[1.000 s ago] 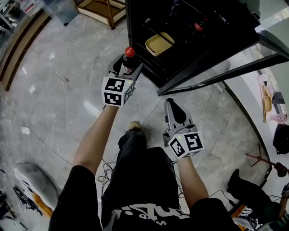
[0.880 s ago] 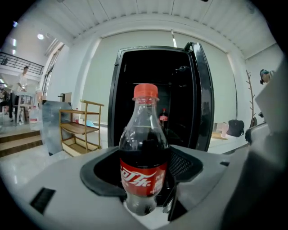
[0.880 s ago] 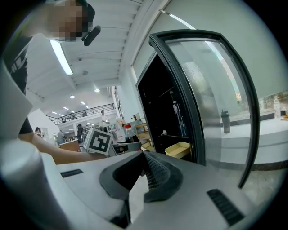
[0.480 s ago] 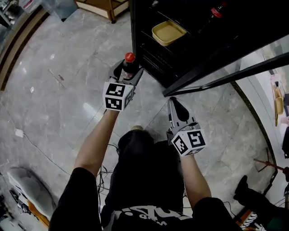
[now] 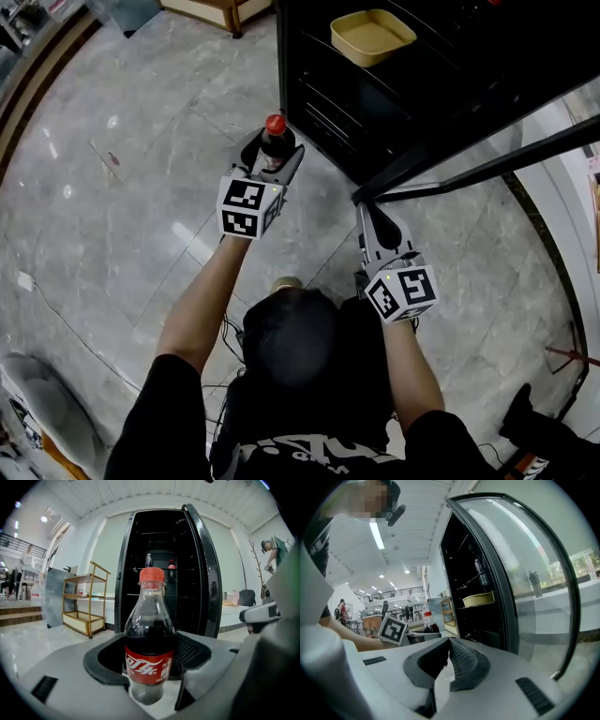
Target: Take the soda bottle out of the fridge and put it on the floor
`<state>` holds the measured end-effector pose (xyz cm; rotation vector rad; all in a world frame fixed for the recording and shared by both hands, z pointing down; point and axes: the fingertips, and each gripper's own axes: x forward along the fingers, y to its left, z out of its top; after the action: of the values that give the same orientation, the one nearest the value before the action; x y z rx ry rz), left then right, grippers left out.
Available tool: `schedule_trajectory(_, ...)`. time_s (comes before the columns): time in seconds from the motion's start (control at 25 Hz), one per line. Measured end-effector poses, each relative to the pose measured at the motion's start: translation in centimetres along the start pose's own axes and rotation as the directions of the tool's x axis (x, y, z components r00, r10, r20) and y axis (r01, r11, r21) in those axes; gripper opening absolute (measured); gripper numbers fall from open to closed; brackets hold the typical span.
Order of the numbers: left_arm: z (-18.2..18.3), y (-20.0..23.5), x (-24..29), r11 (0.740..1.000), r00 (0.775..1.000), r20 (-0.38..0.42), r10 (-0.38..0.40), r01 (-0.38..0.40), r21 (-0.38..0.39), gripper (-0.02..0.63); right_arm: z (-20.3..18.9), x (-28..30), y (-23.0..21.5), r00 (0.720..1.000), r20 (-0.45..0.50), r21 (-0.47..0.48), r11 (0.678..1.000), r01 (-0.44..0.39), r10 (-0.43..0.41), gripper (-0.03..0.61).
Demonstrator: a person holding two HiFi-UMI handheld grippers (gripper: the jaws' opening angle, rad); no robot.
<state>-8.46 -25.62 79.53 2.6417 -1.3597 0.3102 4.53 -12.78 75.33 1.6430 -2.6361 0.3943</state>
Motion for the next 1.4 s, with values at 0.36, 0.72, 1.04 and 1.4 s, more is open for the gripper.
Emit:
schedule_trajectory(0.36, -7.2, -0.7, 2.3, 1.000, 1.000, 0.003, -0.006, 0.006, 0.009, 0.311, -6.3, 0.4, -3.0, 0.999, 0.032, -0.002, 1.000, 0.024, -0.024, 0.023)
schedule_trajectory(0.72, -14.6, -1.1, 4.1, 1.000, 0.999, -0.035, 0.002, -0.002, 0.010, 0.311, -10.6, 0.5, -2.9, 1.000, 0.004, 0.028, 1.000, 0.011, -0.011, 0.023)
schedule_trajectory(1.04, -21.0, -1.4, 6.2, 1.000, 0.998, -0.068, 0.011, -0.012, -0.013, 0.311, -11.3, 0.2, -2.7, 1.000, 0.000, 0.065, 0.998, -0.010, 0.010, 0.023)
schedule_trajectory(1.4, -23.7, -1.7, 7.3, 0.999, 0.998, -0.050, 0.027, -0.028, -0.022, 0.311, -11.9, -0.5, -2.8, 1.000, -0.021, 0.068, 0.998, 0.000, 0.002, 0.023)
